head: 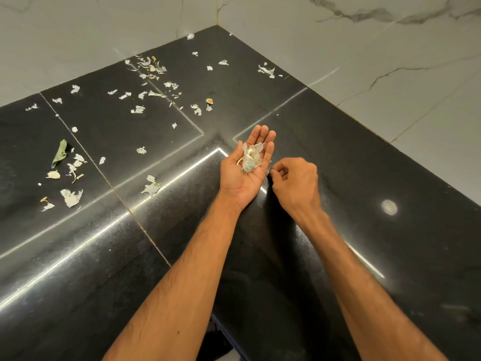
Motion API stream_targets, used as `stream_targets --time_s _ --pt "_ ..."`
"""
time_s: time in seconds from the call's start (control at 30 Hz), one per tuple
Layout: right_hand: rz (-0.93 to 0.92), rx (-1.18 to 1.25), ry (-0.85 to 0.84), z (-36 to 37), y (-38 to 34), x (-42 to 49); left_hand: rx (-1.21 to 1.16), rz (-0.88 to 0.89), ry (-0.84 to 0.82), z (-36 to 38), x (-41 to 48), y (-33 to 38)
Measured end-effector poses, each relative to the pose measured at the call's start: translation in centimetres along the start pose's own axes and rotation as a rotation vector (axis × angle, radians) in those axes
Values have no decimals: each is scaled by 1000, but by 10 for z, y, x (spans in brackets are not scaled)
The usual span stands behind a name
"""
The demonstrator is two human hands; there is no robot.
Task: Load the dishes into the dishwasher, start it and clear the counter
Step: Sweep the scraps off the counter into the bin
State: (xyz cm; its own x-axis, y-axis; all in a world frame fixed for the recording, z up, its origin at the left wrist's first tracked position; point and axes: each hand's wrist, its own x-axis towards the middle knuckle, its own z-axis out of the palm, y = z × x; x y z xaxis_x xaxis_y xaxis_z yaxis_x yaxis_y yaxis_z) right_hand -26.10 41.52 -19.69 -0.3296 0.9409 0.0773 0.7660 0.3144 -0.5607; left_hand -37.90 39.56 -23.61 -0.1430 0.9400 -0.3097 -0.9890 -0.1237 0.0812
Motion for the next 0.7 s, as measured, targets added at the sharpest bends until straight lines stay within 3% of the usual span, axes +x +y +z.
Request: stream_targets --time_s 0.13,0.43,0.7 --pt "-50 216 181 -17 -9 -12 -13 4 -16 -6 -10 5" --pt "-259 277 51 2 -70 -21 -117 44 -4 9 -47 26" --pt "-297 515 207 22 -126 -39 -195 171 -4 11 -92 101"
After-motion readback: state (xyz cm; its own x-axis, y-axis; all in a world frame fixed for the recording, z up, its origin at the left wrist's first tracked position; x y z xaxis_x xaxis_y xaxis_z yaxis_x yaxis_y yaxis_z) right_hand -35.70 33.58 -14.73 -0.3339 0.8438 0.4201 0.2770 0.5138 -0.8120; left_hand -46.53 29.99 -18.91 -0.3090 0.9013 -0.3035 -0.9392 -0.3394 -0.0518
